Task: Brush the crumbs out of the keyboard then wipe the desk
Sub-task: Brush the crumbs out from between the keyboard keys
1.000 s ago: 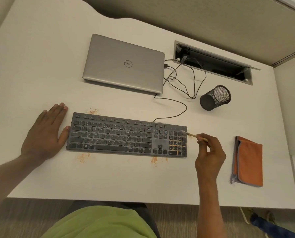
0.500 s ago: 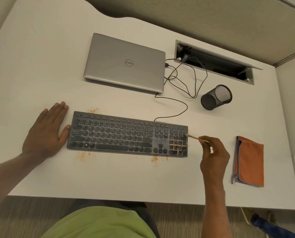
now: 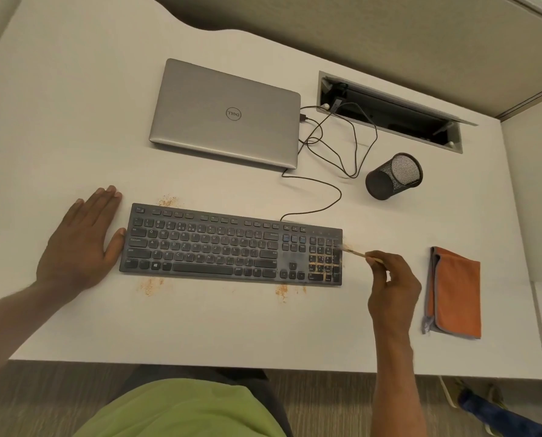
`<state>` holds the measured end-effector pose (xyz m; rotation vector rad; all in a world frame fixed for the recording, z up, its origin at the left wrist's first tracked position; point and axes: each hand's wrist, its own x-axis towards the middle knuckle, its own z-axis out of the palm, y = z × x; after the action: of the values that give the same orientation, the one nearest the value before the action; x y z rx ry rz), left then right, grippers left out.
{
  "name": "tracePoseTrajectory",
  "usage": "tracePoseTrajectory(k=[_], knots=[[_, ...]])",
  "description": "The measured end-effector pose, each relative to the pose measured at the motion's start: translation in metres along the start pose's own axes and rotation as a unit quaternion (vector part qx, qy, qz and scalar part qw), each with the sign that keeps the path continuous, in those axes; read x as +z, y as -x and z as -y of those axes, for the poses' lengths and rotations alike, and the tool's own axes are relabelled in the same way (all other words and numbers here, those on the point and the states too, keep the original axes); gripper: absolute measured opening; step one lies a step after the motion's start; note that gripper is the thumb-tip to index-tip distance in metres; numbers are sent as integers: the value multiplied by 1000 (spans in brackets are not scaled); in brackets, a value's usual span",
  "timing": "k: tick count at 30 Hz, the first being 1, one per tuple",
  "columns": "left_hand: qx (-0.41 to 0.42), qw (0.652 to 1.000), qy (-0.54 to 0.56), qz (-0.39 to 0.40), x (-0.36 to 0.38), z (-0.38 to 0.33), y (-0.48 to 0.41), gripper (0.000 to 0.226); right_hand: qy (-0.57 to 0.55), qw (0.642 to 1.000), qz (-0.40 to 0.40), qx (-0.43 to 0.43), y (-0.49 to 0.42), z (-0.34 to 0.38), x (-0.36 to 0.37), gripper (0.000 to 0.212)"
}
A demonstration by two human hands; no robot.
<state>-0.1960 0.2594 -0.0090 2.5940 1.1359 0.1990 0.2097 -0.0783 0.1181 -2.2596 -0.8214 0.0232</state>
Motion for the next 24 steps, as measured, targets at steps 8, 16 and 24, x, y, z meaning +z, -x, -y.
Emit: tracePoseTrajectory(k=[8,16,24], knots=[[1,1000,-5,2,0,1,-1,73,-53,998,34,21,-1,11,10,13],[-2,1000,-4,-1,-1,-1,0,72,-78,982,-122,119,0,17,21,19],[-1,1000,-5,0,0,0,0,72,-97,979,-115,135,1,22,41,18]])
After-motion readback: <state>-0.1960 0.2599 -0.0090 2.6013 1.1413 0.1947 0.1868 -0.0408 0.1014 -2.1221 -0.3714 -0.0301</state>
